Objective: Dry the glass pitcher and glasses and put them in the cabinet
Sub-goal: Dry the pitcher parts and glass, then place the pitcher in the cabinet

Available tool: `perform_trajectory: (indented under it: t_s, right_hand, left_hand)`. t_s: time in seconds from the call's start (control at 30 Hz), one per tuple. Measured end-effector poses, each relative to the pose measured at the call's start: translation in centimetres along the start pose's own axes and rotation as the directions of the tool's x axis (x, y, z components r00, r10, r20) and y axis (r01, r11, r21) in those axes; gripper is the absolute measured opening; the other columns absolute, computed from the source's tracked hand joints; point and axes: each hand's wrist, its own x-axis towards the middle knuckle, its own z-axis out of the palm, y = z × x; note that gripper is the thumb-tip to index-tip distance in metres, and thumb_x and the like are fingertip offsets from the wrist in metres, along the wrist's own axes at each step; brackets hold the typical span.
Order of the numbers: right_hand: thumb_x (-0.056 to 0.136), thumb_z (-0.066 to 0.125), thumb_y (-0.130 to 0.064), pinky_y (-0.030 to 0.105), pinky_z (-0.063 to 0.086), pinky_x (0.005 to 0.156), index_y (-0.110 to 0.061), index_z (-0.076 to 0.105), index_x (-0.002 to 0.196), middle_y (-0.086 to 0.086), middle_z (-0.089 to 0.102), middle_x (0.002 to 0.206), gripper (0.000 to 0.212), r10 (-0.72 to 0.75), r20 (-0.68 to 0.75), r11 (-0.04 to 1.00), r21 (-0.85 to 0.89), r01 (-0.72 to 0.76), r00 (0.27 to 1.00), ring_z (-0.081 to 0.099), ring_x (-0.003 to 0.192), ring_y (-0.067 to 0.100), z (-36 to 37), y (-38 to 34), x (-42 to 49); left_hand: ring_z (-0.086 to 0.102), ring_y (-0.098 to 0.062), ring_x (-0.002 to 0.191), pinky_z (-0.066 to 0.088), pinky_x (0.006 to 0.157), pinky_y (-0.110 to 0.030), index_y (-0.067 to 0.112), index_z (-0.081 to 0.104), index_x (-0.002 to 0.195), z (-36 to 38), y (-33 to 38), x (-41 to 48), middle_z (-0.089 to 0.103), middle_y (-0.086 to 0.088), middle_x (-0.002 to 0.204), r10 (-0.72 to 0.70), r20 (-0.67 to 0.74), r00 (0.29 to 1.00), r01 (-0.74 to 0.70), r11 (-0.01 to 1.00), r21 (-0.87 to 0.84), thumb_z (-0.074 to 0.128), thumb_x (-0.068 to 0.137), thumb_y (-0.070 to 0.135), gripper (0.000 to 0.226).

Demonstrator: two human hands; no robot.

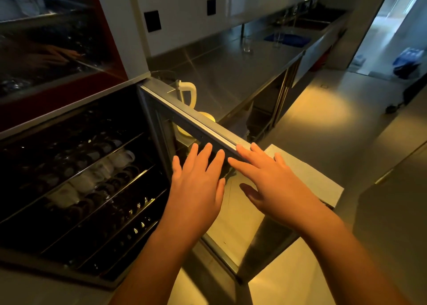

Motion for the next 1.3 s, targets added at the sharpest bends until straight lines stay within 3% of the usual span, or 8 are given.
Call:
perform_trajectory:
  t_s: [0.3,0.6,0.73,1.07,1.3]
  right_hand:
    - [0.095,0.046,-0.029,0.043,0.005,0.114,-0.037,0.016,0.144,-0.011,0.008,0.155,0.058,-0.017,-0.048,0.998,0.067,0.020,0.999,0.001,0.143,0.015,-0.5,-2.7,2.6]
    - [0.095,0.044,-0.031,0.043,0.013,0.114,-0.034,0.011,0.145,-0.006,0.006,0.155,0.060,0.025,-0.039,0.995,-0.097,-0.028,0.999,0.003,0.143,0.019,-4.3,-1.4,5.5]
    - [0.096,0.041,-0.032,0.045,0.010,0.114,-0.031,0.008,0.147,-0.004,0.003,0.156,0.060,0.008,0.023,0.987,-0.160,-0.005,1.000,0.002,0.143,0.021,-5.7,-0.6,8.4]
    - [0.094,0.048,-0.029,0.044,0.009,0.114,-0.035,0.008,0.146,-0.004,0.005,0.156,0.066,-0.127,0.004,0.978,-0.166,0.126,0.992,0.002,0.143,0.020,-6.1,1.6,18.5]
    - [0.094,0.049,-0.027,0.046,0.013,0.114,-0.033,0.010,0.146,-0.004,0.010,0.155,0.066,-0.101,-0.003,0.987,-0.129,0.100,0.995,0.008,0.143,0.020,-5.0,2.1,24.0]
  left_hand:
    - [-0.009,-0.016,0.142,-0.006,0.112,-0.042,0.030,0.001,0.146,-0.6,-2.7,1.4,-0.002,0.007,0.156,0.033,-0.024,0.999,-0.033,0.999,-0.013,0.027,0.099,0.035,0.055]
    - [-0.007,-0.017,0.142,-0.004,0.112,-0.044,0.030,0.003,0.146,-1.6,-4.3,5.4,0.000,0.006,0.156,0.095,-0.045,0.994,-0.095,0.995,0.013,0.028,0.098,0.037,0.054]
    - [-0.009,-0.019,0.142,-0.004,0.112,-0.046,0.029,-0.002,0.146,-2.1,-5.2,8.1,-0.004,0.004,0.156,0.103,-0.030,0.994,-0.100,0.992,0.074,0.026,0.098,0.038,0.056]
    - [-0.008,-0.020,0.143,-0.005,0.112,-0.046,0.029,-0.001,0.147,-3.3,-8.1,16.4,-0.002,0.003,0.156,0.053,-0.065,0.997,-0.046,0.994,0.096,0.031,0.098,0.037,0.059]
    - [-0.008,-0.020,0.143,-0.004,0.112,-0.045,0.028,-0.002,0.147,-3.1,-10.5,21.2,-0.003,0.002,0.156,0.083,-0.032,0.996,-0.079,0.991,0.111,0.030,0.099,0.037,0.059]
